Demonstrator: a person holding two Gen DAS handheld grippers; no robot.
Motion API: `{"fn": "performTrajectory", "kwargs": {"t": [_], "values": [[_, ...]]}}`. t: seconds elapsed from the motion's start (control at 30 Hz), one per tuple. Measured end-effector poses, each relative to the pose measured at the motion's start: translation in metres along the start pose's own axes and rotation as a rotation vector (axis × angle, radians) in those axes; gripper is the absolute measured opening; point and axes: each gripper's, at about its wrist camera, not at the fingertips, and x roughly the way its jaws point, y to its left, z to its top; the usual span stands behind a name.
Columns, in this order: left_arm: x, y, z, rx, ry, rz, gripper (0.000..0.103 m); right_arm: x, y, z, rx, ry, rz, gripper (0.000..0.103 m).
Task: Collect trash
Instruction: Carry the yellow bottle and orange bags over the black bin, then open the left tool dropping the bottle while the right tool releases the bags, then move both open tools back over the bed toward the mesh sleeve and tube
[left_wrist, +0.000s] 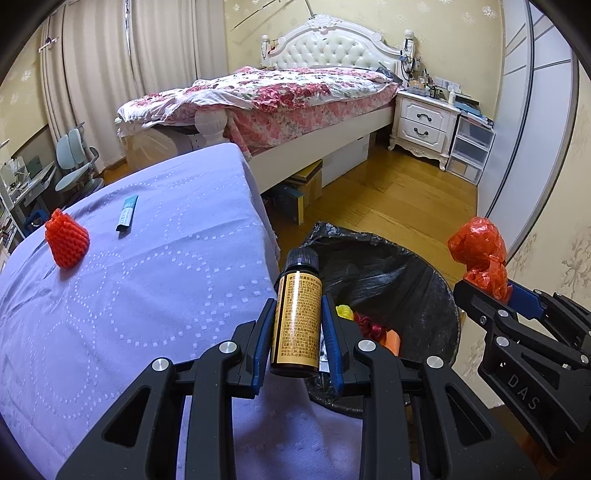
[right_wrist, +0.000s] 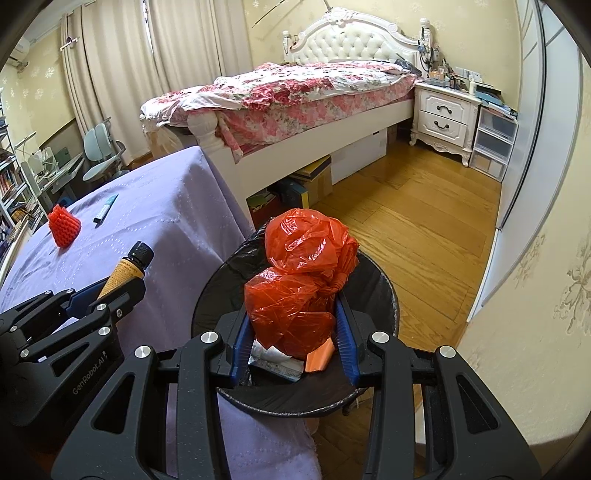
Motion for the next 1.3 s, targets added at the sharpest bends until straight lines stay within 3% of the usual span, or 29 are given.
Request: {"fn": "performTrajectory", "kwargs": {"t": [0.53, 0.6, 0.83, 0.9, 1.3], "values": [[0.012, -0.007, 0.008, 0.003, 0.026, -0.007, 0.029, 0.007, -0.009, 0.008, 0.007, 0.013, -0.015, 0.039], [0.012, -0.006, 0.01, -0.002, 0.026, -0.007, 0.04, 0.007, -0.01, 0.008, 0.008, 0.014, -0.015, 0.039], [0.007, -0.005, 0.009, -0.016, 0.007, -0.007, 0.061, 0.01, -0.008, 0.008, 0.001, 0.016, -0.021, 0.041], [0.005, -0.004, 0.009, -0.025, 0.001, -0.011, 0.068, 0.009, -0.009, 0.008, 0.004, 0.008, -0.03, 0.049], [0.001, 0.005, 0.01, -0.061, -0.011, 0.004, 0.077, 0.008, -0.009, 0.01, 0.018, -0.004, -0.057, 0.064]]}}
